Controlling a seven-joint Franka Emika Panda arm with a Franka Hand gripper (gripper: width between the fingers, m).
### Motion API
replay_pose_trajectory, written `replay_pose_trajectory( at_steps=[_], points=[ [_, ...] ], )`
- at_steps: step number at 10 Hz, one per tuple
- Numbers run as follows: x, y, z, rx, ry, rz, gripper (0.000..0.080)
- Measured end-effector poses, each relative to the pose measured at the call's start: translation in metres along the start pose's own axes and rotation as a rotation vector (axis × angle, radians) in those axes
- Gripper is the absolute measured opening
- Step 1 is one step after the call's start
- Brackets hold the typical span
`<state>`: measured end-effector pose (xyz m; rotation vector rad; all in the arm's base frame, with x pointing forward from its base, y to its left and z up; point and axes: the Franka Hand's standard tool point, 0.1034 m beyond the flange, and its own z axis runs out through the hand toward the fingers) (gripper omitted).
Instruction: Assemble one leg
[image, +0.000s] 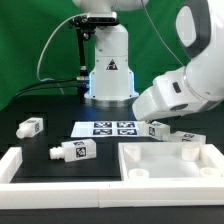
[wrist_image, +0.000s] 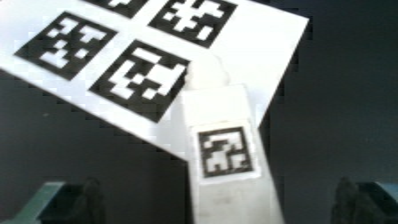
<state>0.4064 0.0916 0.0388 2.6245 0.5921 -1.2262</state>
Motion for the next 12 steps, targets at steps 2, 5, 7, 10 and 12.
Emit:
replay_pose_trajectory(
  at_steps=[2,5,7,10,12],
  points=[
    [0.001,0.002,-0.002,0.004,0.01,-0.008,0.0649],
    [-0.001,0.002,0.0,0.002,-0.009,-0.007,0.0649],
    [0.004,-0.001,-0.003,-0.032,-0.13,0.042,0.0649],
    [0.009,0.0,-0.003,-0.031,-0.112,0.031,0.0649],
    [0.01,0.001,0.0,-0.029,-0.108,0.031,0.0649]
  ],
)
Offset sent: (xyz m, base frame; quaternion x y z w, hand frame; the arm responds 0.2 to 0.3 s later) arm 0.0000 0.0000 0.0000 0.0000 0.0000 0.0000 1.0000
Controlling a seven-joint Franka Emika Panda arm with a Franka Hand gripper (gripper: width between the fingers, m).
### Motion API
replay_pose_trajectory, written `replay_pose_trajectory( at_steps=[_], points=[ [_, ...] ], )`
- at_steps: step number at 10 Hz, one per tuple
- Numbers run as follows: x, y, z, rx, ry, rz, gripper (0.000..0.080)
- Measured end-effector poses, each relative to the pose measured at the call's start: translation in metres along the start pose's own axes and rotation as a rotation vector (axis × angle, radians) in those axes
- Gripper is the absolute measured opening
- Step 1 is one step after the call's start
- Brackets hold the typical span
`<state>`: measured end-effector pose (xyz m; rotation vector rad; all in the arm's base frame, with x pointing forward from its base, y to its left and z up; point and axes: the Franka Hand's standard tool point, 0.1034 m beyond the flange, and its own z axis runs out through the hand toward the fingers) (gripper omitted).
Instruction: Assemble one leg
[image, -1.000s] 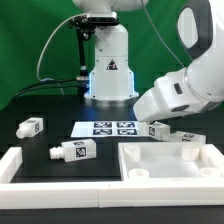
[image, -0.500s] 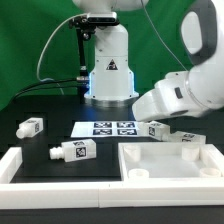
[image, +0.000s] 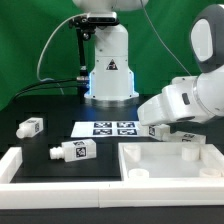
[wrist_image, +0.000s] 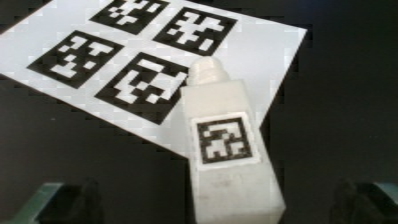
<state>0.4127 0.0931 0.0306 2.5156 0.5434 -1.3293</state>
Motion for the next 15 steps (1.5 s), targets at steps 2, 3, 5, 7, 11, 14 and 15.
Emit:
replay_pose_trajectory(
  at_steps=[2,3,5,7,11,14,15],
  points=[
    [0.003,-0.001,0.019,0.003,-0.005,0.006,0.0649],
    [0.005,-0.003,0.024,0.002,-0.005,0.004,0.0649],
    [0.006,-0.003,0.025,0.002,-0.002,0.006,0.0525],
    [0.006,-0.003,0.025,0.003,-0.002,0.006,0.0378],
    [-0.004,0.001,0.02,0.008,-0.02,0.009,0.0285],
    [-0.041,0.026,-0.032,0.107,0.034,0.072,0.0285],
    [-0.046,0.036,-0.045,0.134,0.09,0.092,0.0285]
  ],
)
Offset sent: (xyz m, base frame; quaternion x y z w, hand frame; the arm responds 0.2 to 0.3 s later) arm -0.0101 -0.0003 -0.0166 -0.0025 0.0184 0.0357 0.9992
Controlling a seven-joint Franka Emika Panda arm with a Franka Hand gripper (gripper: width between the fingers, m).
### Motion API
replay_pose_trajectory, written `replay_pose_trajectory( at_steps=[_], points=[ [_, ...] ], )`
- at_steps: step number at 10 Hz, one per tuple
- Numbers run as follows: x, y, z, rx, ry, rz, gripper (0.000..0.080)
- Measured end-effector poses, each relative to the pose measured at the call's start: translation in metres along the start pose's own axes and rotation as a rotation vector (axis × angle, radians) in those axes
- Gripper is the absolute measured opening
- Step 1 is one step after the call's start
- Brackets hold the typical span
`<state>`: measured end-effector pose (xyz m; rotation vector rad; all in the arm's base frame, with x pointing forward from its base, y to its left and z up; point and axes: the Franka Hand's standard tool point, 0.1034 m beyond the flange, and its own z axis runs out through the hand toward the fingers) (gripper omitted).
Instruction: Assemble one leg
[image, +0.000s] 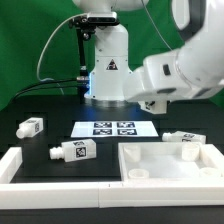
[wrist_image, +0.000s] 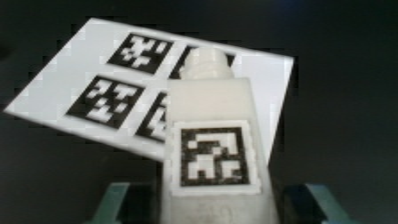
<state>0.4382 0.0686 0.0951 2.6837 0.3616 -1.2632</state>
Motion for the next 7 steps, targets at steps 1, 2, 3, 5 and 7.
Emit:
replay_pose_trajectory(
  at_steps=[1,2,3,5,7],
  points=[
    [0.007,0.007,-0.013,-0.004,0.092,-0.004,0.0285],
    [0.015,0.008,-0.021,-0.017,0.218,-0.016,0.0285],
    [0.011,0.006,-0.017,-0.015,0.27,-0.018,0.0285],
    [0.019,0.007,-0.023,-0.015,0.395,-0.016,0.0287],
    [0.01,0.003,-0.054,0.129,0.46,0.034,0.0287]
  ],
)
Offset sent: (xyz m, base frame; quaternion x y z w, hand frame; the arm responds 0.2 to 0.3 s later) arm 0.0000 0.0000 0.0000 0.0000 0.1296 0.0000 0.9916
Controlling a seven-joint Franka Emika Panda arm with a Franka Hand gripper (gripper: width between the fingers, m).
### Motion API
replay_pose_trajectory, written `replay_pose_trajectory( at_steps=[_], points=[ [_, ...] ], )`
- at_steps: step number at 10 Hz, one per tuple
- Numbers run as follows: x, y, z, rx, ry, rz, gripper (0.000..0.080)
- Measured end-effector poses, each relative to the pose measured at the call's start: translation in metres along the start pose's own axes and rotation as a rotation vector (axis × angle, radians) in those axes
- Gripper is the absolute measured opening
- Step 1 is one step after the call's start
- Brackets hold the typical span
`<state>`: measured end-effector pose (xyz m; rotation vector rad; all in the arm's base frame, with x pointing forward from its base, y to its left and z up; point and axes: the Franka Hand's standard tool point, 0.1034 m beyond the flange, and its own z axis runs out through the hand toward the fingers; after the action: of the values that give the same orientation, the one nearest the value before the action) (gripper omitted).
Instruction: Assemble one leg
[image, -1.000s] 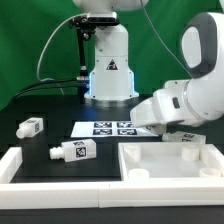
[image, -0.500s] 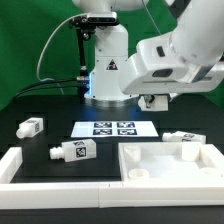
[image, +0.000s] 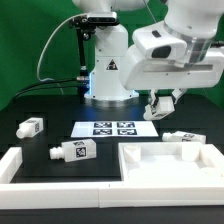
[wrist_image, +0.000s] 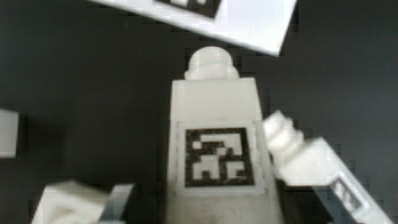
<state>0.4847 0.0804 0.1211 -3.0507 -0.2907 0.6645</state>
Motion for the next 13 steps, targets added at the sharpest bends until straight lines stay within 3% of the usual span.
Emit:
replay_pose_trajectory(
  at_steps=[1,2,3,4,7,9,10,11,12,13],
  points=[
    [0.018,0.008,-0.032,0.078,0.085,0.022,0.0287],
    [0.023,0.02,-0.054,0.098,0.189,0.061,0.0287],
    [0.022,0.023,-0.06,0.078,0.331,0.078,0.0287],
    [0.014,0.022,-0.05,0.067,0.385,0.076,0.0287],
    [0.022,0.029,-0.051,0.022,0.603,0.085,0.0287],
    [0.048,0.035,-0.072,-0.012,0.778,0.063,0.0287],
    [0.06,0.042,-0.083,-0.041,0.85,0.048,0.0287],
    [0.071,0.041,-0.094,-0.044,0.885,0.053,0.0287],
    [0.08,0.042,-0.104,-0.08,0.986,0.041,0.0287],
    [0.077,0.048,-0.1,-0.115,1.057,0.044,0.0287]
  ],
)
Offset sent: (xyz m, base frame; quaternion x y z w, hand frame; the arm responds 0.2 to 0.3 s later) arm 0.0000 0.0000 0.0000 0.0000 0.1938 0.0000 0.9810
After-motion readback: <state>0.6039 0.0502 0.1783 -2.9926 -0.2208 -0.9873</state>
